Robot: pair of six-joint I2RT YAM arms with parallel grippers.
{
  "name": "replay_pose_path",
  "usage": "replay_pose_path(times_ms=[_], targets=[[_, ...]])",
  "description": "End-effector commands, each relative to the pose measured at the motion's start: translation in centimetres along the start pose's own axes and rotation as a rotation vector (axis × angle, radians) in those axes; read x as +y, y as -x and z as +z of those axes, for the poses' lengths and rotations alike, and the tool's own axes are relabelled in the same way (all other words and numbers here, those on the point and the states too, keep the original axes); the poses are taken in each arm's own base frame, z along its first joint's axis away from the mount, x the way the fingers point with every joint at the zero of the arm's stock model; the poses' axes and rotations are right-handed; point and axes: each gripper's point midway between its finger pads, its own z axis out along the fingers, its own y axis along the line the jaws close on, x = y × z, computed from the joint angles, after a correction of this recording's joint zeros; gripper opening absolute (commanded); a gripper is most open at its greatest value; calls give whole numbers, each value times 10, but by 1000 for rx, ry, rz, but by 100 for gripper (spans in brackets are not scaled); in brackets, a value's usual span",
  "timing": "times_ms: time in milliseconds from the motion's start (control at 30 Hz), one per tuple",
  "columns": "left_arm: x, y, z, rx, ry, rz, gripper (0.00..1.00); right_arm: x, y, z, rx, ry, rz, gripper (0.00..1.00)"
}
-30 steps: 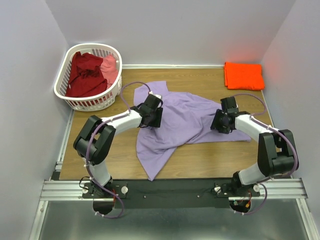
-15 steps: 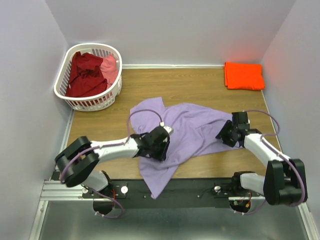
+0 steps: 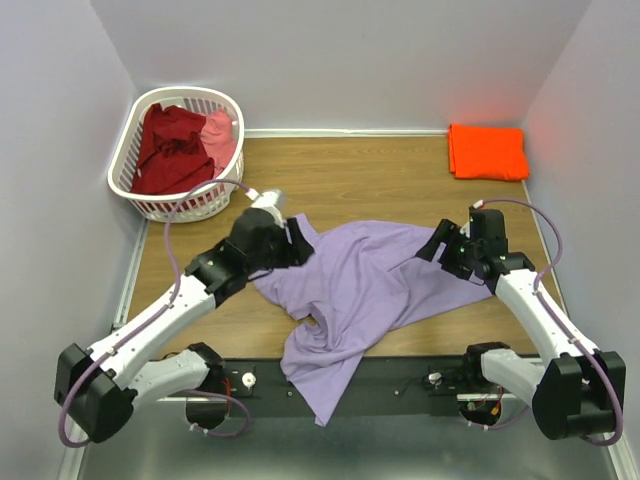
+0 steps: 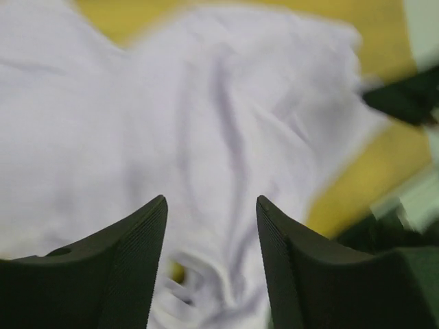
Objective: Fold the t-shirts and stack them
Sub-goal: Flatten the tshirt out
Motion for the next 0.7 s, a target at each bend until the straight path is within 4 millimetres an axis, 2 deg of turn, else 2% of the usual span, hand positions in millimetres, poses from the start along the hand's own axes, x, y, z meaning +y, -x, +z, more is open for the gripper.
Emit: replay_pose_path(times_ms=[0, 67, 100, 167, 200, 267, 300, 400, 433, 667], targets=[[104, 36, 0, -106, 373, 24, 67, 25, -1, -4, 26, 104, -114, 91], [130, 46, 1, -129, 462, 25, 70, 31, -3, -4, 32, 124, -130, 92], [153, 52, 3, -133, 547, 19, 71, 34, -8, -3, 44, 139, -137, 93], [175, 58, 6, -139, 629, 36, 71, 36, -12, -1, 57, 150, -139, 93], [192, 59, 10, -128, 692, 33, 71, 35, -16, 0, 65, 157, -141, 93], [205, 62, 16, -121, 736, 36, 71, 36, -17, -1, 67, 166, -142, 93], [218, 58, 23, -91, 766, 35, 71, 38, -16, -3, 60, 172, -144, 93], [226, 52, 37, -40, 772, 32, 67, 39, -14, -4, 51, 178, -151, 93], [225, 45, 48, 2, 750, 25, 61, 40, -12, -5, 43, 179, -155, 93], [207, 27, 74, 56, 647, 13, 42, 39, -13, -4, 45, 175, -158, 93]])
